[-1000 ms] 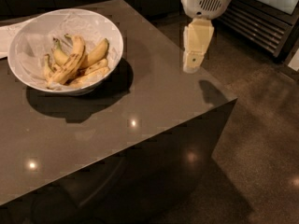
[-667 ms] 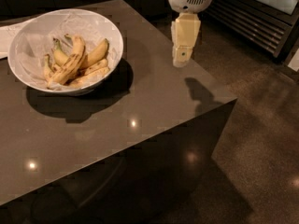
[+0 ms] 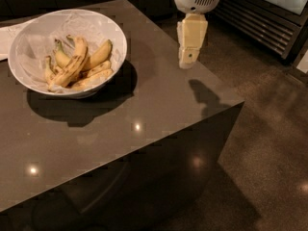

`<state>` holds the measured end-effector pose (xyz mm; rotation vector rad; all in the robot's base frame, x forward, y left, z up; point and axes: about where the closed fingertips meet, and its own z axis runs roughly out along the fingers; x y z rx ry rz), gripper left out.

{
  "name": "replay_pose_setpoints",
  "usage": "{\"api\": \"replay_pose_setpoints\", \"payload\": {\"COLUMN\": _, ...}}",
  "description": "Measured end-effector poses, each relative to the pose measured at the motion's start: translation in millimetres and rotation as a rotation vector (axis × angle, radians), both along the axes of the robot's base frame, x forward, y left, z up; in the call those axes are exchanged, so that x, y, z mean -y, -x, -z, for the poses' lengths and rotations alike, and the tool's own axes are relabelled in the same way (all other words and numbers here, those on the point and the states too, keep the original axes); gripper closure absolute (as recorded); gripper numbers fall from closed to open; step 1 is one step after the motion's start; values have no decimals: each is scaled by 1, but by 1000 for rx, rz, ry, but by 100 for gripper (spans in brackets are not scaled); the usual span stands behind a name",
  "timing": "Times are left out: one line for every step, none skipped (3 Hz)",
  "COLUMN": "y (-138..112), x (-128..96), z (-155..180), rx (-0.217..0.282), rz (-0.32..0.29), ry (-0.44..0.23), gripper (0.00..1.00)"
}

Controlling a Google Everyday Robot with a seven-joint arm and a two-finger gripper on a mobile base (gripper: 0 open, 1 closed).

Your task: Pick banana from white bowl

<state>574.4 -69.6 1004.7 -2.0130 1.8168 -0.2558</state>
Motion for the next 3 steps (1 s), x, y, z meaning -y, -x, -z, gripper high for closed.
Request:
{"api": "replay_pose_setpoints", "payload": {"y": -10, "x": -20, "z": -1, "rx": 26, "rz": -96, "ry": 13, "gripper": 0}}
{"api": "replay_pose_setpoints", "payload": {"y": -21, "x": -39, "z": 3, "rx": 27, "rz": -181, "ry": 30, "gripper": 0}}
{"api": "replay_pose_setpoints", "payload": {"y": -23, "x": -65, "z": 6, "rx": 12, "rz": -269, "ry": 39, "gripper": 0}}
